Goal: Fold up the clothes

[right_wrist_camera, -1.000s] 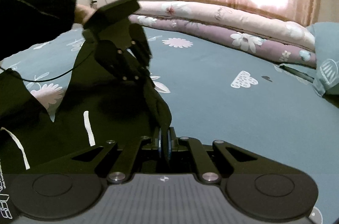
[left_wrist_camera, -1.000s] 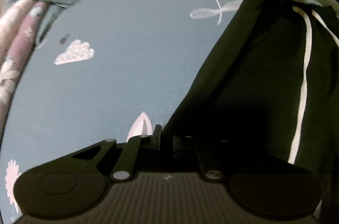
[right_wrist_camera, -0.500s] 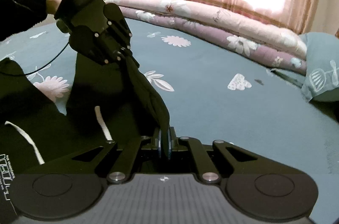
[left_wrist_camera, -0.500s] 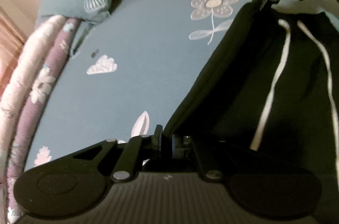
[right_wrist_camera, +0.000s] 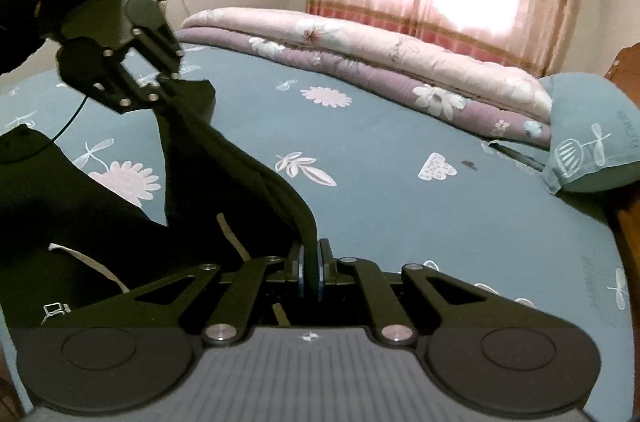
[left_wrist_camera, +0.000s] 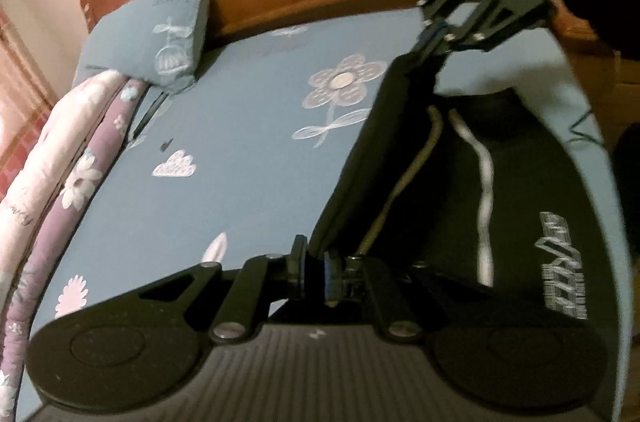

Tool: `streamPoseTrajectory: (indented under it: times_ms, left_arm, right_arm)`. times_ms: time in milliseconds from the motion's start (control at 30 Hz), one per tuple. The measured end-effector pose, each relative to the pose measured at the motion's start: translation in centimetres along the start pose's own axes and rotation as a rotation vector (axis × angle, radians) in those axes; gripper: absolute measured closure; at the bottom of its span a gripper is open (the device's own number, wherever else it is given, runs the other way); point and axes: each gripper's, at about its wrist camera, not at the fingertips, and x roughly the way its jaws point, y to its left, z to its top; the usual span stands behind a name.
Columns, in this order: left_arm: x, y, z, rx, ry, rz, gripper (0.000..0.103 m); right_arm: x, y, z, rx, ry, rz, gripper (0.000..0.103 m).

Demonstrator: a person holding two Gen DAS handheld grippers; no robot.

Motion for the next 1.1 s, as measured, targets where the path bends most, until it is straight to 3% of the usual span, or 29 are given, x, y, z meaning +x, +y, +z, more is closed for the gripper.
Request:
streamPoseTrajectory:
  times_ms: [467, 733, 933, 1100]
  left_arm:
    - [-5.4, -8.9, -0.7, 0.089, -0.060, -0.123, 0.098]
    - [-5.1, -11.9, -0.6, 0.138, -0.056, -0.187, 0.098]
    - [-4.3, -14.6, -0.9, 0.194, -0.045, -0.341, 0.098]
    - [-2.7, -17.0, -0.6, 0.232, -0.041, -0.459, 0.098]
  right_arm:
    - [-4.8, 3.6, -2.3, 0.030, 0.003, 0.002, 0.094]
    - [-5.2, 4.8, -4.2, 0.037, 0.047, 0.003, 0.094]
    - [-5.2, 5.9, -5.7, 0.011, 0.112, 0.036, 0.094]
    - [-3.5, 6.8, -7.3, -0.050, 0.249, 0.043, 0.094]
